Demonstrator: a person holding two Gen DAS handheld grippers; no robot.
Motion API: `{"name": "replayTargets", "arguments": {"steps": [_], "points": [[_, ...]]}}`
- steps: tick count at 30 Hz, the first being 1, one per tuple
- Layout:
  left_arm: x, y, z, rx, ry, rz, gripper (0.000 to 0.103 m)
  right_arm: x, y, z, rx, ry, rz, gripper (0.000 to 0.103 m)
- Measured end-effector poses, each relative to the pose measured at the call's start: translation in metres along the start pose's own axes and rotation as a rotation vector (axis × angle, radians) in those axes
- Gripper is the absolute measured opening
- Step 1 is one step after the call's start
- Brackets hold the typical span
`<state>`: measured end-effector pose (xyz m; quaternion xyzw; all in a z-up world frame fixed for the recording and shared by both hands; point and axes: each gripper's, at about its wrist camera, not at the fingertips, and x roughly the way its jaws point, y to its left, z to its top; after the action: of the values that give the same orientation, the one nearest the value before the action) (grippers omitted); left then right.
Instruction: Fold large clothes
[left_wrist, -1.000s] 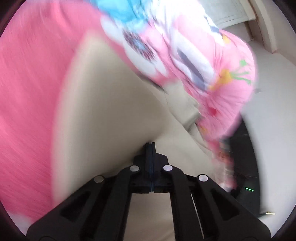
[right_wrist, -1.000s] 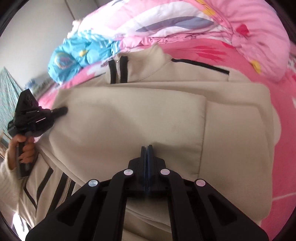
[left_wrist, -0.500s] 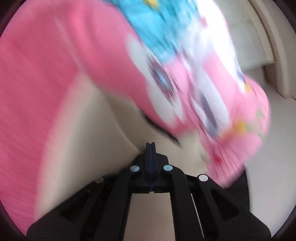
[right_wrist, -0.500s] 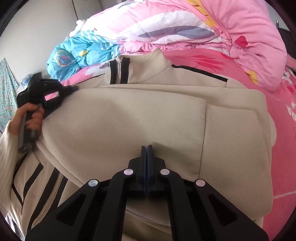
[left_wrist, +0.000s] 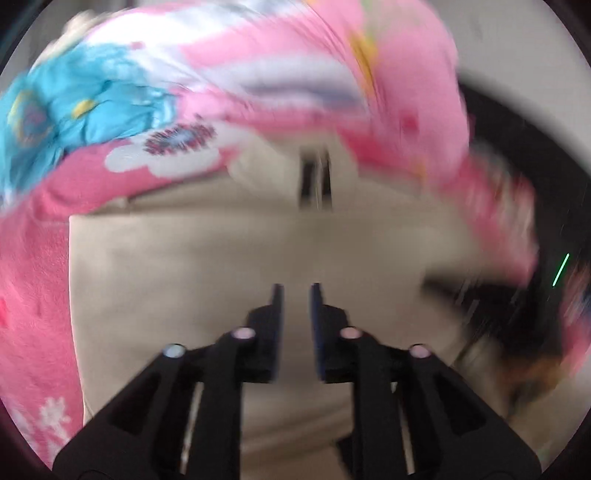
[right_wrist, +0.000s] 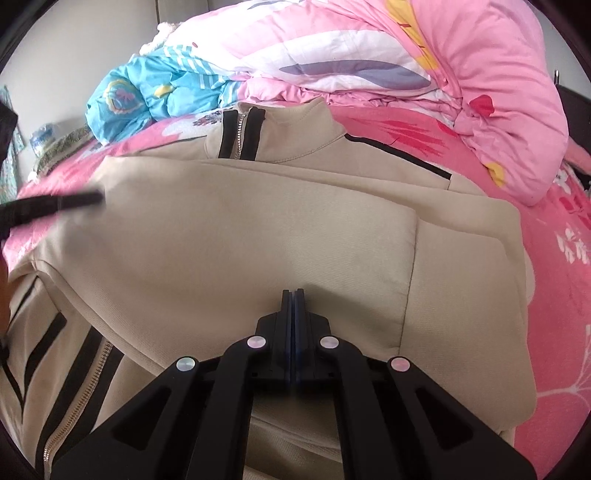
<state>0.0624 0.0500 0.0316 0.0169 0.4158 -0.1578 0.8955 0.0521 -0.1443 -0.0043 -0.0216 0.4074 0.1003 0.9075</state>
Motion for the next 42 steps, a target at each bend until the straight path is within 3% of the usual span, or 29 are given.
{"name": "replayTargets", "arguments": {"steps": [1, 3, 6, 8, 12, 19, 23, 24, 28, 30, 31, 33, 42], "points": [[0.011, -0.013, -0.008, 0.076, 0.018, 0.055, 0.027, 0.0, 0.005, 0.001, -0.024, 0.007, -0.03, 0.0], [0.013, -0.023, -0.02, 0.153, -0.046, 0.128, 0.027, 0.001, 0.016, 0.002, -0.083, 0.02, -0.094, 0.0], [0.015, -0.018, -0.017, 0.132, -0.039, 0.121, 0.031, -0.001, 0.042, -0.002, -0.257, 0.039, -0.245, 0.004], [0.013, -0.017, -0.018, 0.112, -0.035, 0.099, 0.031, -0.008, 0.042, -0.008, -0.268, 0.041, -0.273, 0.006], [0.011, -0.028, -0.024, 0.125, -0.041, 0.114, 0.031, -0.029, 0.026, -0.021, -0.193, 0.039, -0.249, 0.013], [0.012, -0.034, -0.028, 0.139, -0.052, 0.14, 0.031, -0.076, 0.027, -0.031, -0.095, 0.072, -0.26, 0.014], [0.013, -0.036, -0.028, 0.145, -0.05, 0.148, 0.031, -0.098, 0.03, -0.009, 0.022, -0.018, -0.132, 0.014], [0.013, -0.036, -0.028, 0.144, -0.051, 0.148, 0.031, -0.097, 0.037, 0.0, 0.021, -0.032, -0.091, 0.014], [0.014, -0.036, -0.028, 0.146, -0.051, 0.15, 0.031, -0.069, 0.072, 0.017, -0.092, -0.031, -0.062, 0.014], [0.014, -0.035, -0.027, 0.144, -0.051, 0.147, 0.031, -0.05, 0.081, 0.016, -0.114, 0.0, -0.078, 0.014], [0.014, -0.035, -0.028, 0.143, -0.051, 0.146, 0.031, -0.036, 0.085, 0.012, -0.123, 0.032, -0.139, 0.014], [0.014, -0.036, -0.027, 0.145, -0.05, 0.148, 0.031, -0.025, 0.085, 0.006, -0.115, 0.047, -0.159, 0.014], [0.015, -0.039, -0.028, 0.161, -0.038, 0.168, 0.031, -0.013, 0.073, -0.006, -0.083, 0.047, -0.097, 0.015]]}}
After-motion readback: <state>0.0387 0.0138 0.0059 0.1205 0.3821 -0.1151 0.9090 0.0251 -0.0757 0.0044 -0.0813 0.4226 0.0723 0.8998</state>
